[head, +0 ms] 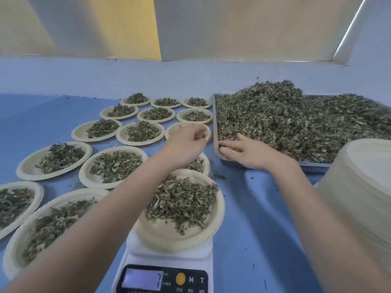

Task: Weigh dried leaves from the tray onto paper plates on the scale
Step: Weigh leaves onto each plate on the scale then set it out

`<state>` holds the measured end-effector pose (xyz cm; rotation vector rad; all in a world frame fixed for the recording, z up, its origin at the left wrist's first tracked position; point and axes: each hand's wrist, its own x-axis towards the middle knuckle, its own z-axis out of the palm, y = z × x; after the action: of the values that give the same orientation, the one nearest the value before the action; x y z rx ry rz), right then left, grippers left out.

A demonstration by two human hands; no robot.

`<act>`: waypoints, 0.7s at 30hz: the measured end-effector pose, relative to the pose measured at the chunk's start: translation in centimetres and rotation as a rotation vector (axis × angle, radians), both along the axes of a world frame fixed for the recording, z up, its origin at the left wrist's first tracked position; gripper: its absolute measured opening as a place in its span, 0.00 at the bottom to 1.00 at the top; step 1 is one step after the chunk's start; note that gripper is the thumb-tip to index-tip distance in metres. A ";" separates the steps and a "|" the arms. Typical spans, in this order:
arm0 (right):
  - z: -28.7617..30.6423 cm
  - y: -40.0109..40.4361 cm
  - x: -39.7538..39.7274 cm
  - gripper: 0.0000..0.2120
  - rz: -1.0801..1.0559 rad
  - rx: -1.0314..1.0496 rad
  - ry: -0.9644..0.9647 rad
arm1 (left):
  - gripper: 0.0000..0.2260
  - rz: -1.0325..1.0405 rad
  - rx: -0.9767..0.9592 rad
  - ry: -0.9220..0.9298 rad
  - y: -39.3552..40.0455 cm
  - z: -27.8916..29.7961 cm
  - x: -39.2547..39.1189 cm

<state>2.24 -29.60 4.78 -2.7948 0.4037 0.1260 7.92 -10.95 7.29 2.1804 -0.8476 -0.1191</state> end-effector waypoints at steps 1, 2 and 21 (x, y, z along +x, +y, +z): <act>-0.3 0.6 -0.6 0.31 0.016 0.063 -0.022 | 0.18 0.013 -0.009 0.014 0.6 -0.2 0.0; -0.4 1.3 -1.1 0.37 0.034 0.113 -0.019 | 0.17 0.031 -0.023 0.030 1.3 -0.4 -0.1; -4.8 12.2 -8.2 0.46 -0.090 0.661 -0.314 | 0.30 0.301 -0.330 0.364 11.7 -6.5 -8.2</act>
<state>-6.00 -17.37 0.01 -2.0953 0.3319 -0.1708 -0.30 0.73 0.76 1.8700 -0.3043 -0.2029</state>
